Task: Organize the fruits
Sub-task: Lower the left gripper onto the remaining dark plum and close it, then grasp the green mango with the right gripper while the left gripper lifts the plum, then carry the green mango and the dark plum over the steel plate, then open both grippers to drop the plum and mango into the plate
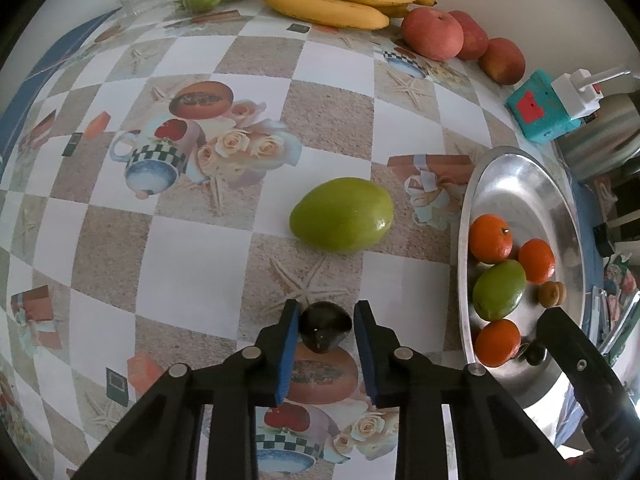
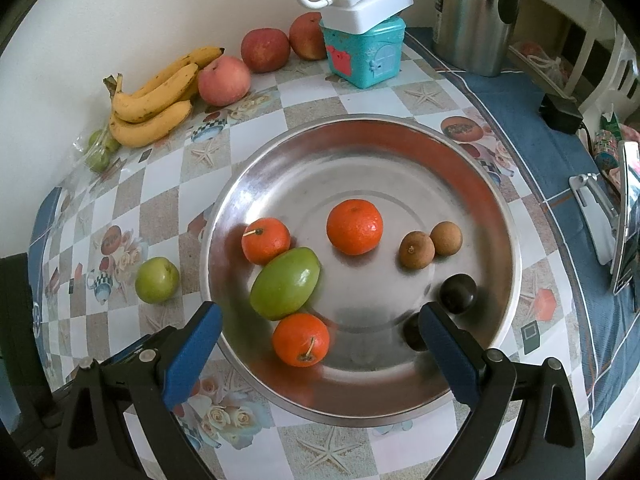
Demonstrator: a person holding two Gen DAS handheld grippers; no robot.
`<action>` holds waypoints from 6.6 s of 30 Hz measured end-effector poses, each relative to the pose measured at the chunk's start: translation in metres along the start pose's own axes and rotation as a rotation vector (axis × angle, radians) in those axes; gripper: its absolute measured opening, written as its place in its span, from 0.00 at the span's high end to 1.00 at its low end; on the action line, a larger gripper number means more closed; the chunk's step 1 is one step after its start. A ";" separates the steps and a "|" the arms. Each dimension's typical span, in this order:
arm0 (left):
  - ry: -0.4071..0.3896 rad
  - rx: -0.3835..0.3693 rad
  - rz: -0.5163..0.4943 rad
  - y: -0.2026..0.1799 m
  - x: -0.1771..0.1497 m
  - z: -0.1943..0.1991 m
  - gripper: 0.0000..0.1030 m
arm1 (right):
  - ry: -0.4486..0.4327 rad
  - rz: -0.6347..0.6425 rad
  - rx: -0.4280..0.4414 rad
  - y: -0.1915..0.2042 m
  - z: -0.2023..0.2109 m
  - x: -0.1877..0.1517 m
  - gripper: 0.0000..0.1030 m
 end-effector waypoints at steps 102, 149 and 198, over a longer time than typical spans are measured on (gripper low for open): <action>-0.101 -0.047 0.374 0.142 0.034 0.036 0.74 | 0.073 0.576 0.019 0.156 -0.098 -0.022 0.43; -0.191 -0.112 0.064 0.020 0.027 0.066 0.74 | -0.098 0.190 0.117 0.050 -0.012 0.044 0.45; -0.188 -0.172 -0.182 -0.080 0.000 0.034 0.63 | -0.138 -0.028 -0.049 -0.070 -0.028 0.050 0.45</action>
Point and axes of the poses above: each gripper's, at about its wrist camera, not at the fingertips, and z roughly against the way its jaws point, y to its left, x to its top, the point moved 5 cm from there along -z, roughly the way its jaws point, and after that the axes turned 9 degrees about x, right-handed, at the moved point
